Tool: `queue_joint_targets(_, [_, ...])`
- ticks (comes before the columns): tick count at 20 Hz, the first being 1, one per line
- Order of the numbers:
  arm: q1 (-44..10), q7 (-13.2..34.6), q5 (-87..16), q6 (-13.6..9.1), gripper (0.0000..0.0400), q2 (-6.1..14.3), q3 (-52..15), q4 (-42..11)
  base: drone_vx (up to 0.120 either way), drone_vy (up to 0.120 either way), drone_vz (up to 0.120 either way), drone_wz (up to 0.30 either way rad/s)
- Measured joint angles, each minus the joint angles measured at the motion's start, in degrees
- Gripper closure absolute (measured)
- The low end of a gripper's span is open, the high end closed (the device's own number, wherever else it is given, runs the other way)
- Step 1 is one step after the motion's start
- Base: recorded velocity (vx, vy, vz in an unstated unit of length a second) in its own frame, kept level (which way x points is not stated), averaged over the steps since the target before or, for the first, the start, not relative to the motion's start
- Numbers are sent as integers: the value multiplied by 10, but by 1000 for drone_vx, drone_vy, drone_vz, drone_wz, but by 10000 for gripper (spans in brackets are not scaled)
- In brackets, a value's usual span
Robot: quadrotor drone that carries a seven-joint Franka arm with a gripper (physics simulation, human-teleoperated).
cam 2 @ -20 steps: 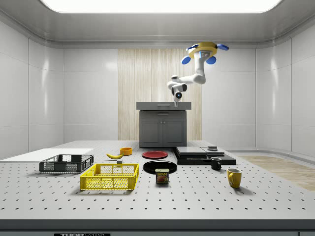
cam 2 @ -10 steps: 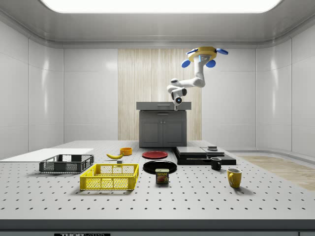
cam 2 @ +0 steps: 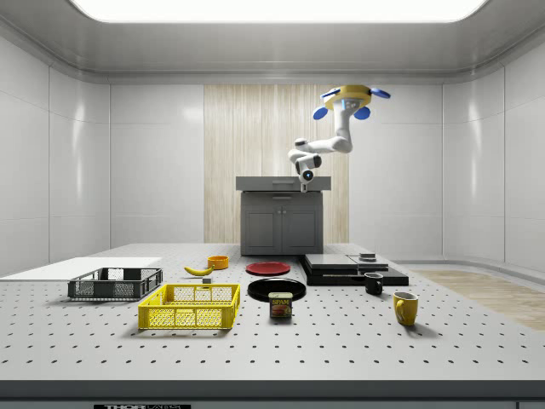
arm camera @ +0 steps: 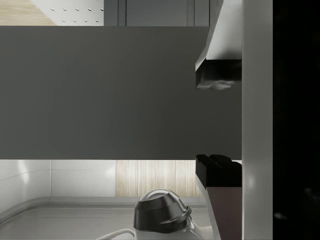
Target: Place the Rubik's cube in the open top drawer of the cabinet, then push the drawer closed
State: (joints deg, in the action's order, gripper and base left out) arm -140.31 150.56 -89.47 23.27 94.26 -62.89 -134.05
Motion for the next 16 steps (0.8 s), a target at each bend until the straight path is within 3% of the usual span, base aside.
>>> queue_joint_targets(4, [3, -2, -3, -1, 273, 0, 0, -2, 0, -40, 0, 0])
queue_joint_targets(8, [25, -17, -25, -3, 285, 3, 4, -17, 0, 0, 0, 0])
queue_joint_targets(9, [32, -34, -36, -3, 288, 6, 3, -21, 0, 0, 0, 0])
queue_joint_targets(11, [62, -136, -109, 2, 297, 20, 1, -27, 0, 0, 0, 0])
queue_joint_targets(16, [107, -124, -143, -10, 296, 12, 10, -61, 0, 0, 0, 0])
